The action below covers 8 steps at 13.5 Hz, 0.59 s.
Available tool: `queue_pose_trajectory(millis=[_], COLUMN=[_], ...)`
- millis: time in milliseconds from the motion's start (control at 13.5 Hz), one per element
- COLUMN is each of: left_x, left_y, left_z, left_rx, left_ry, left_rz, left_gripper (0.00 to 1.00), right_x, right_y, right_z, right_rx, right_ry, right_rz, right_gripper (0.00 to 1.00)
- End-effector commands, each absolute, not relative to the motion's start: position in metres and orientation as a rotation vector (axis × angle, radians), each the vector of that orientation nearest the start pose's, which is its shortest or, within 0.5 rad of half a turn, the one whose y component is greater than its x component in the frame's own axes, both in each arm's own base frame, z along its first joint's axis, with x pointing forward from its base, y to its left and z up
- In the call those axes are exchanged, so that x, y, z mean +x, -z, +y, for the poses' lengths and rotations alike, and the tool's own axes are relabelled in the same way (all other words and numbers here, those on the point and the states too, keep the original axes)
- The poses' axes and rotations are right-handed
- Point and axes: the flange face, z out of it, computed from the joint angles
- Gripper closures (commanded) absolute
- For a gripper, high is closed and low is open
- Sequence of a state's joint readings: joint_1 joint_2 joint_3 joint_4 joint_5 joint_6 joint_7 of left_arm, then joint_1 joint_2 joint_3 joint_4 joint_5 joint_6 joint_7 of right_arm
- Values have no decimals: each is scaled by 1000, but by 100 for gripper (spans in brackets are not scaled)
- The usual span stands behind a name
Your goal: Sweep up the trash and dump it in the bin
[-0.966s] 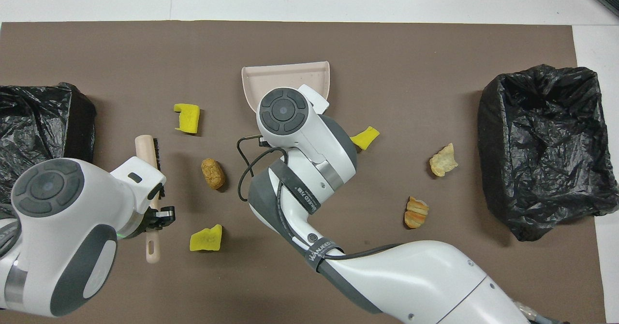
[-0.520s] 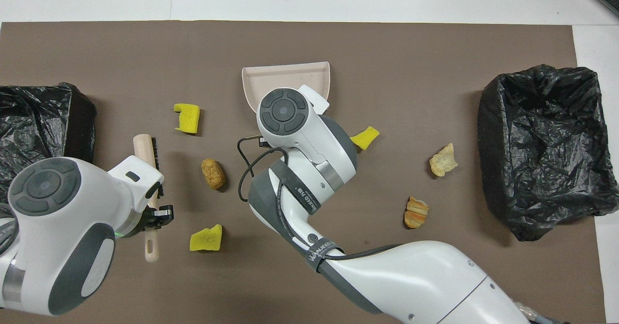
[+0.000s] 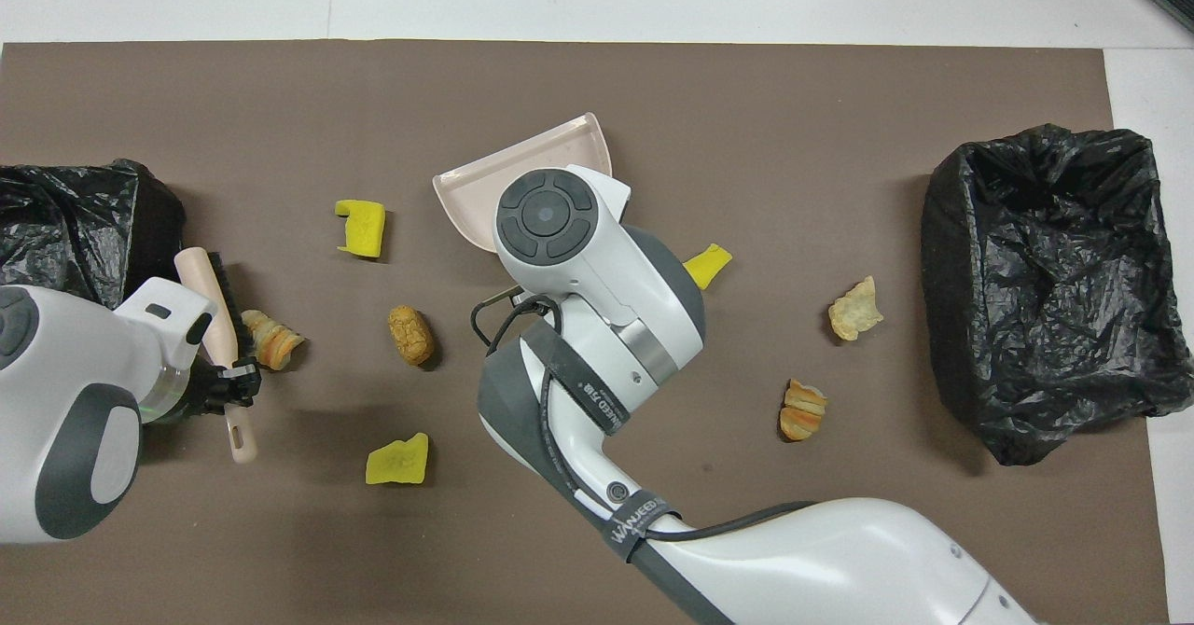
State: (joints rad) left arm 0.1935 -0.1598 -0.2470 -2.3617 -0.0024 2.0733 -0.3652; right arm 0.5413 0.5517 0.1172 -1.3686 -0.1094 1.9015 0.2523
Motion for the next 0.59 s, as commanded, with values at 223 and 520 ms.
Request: queue_pose_trajectory(millis=[223, 520], left_x=[464, 455], left_y=[-368, -363], left_z=[-42, -112], left_rx=[-3032, -3048], left_ry=[-198, -191], left_rz=[-411, -186], left_gripper=[100, 100], right_x=[591, 595], right_y=[-419, -403], right_z=[355, 318], right_rx=[-2827, -2561], right_ry=[-98, -189], right_rz=[-1472, -1869], right_gripper=[100, 100])
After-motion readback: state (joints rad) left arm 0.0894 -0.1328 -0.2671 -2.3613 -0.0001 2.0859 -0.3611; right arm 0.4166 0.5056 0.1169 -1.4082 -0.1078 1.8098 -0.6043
